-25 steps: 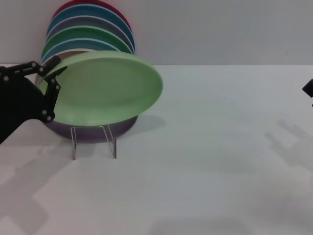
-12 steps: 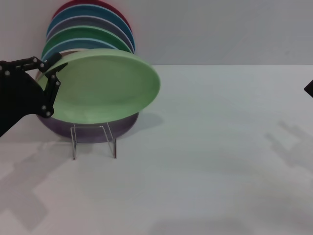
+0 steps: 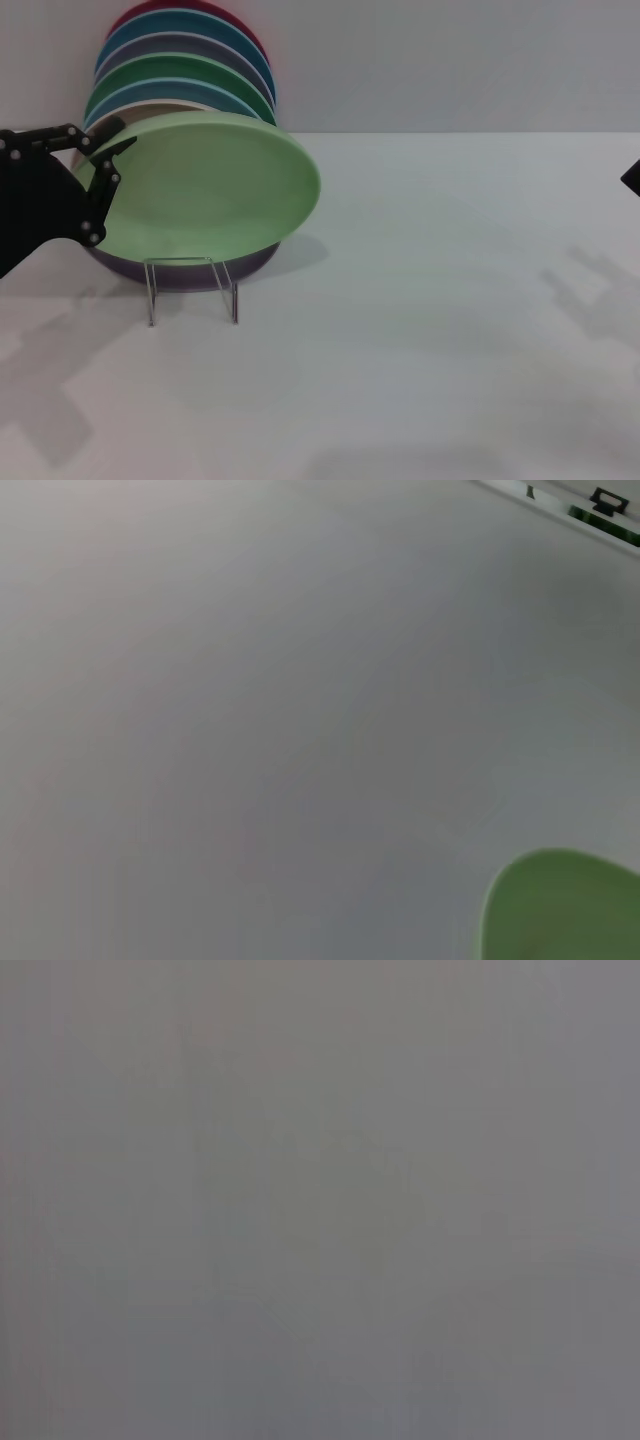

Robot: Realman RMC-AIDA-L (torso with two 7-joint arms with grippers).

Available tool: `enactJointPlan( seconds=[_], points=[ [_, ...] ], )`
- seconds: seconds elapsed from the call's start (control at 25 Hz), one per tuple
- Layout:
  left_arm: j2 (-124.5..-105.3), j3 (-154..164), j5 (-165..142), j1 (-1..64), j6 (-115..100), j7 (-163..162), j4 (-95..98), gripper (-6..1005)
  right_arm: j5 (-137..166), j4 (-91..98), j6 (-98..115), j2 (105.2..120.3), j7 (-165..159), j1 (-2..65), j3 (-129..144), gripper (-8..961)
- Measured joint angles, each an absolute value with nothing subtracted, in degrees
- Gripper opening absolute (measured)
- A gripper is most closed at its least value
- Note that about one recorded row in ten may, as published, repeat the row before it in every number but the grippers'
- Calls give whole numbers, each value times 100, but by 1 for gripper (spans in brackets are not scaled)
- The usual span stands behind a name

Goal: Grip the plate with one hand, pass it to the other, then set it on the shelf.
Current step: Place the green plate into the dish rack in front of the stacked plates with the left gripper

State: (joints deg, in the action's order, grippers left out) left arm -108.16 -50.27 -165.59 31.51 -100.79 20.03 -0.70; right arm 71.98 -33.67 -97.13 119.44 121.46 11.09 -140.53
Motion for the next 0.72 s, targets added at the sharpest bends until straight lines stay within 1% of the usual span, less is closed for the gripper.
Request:
enactJointPlan(
  seconds=[0.16,0.2,0.52,0.72],
  points=[
    [-10807,-5027,-16559,3155,-9969,2002,-70,149,7202,-3370,-9708,11940,12146,1110,-14053,574],
    [-10833,-5027,-16559,3159,-9877,2016,-70,151,7203,-3374,-9696,11938,12146,1111,-14053,571],
    [-10869,-5037,-16557,3181,-9701,2027,-70,164,7225,-3375,-9668,11935,12148,1116,-14053,583],
    [-10944,-5099,-16538,3171,-9456,2091,-70,173,7225,-3375,-9659,11933,12174,1125,-14053,590]
  ],
)
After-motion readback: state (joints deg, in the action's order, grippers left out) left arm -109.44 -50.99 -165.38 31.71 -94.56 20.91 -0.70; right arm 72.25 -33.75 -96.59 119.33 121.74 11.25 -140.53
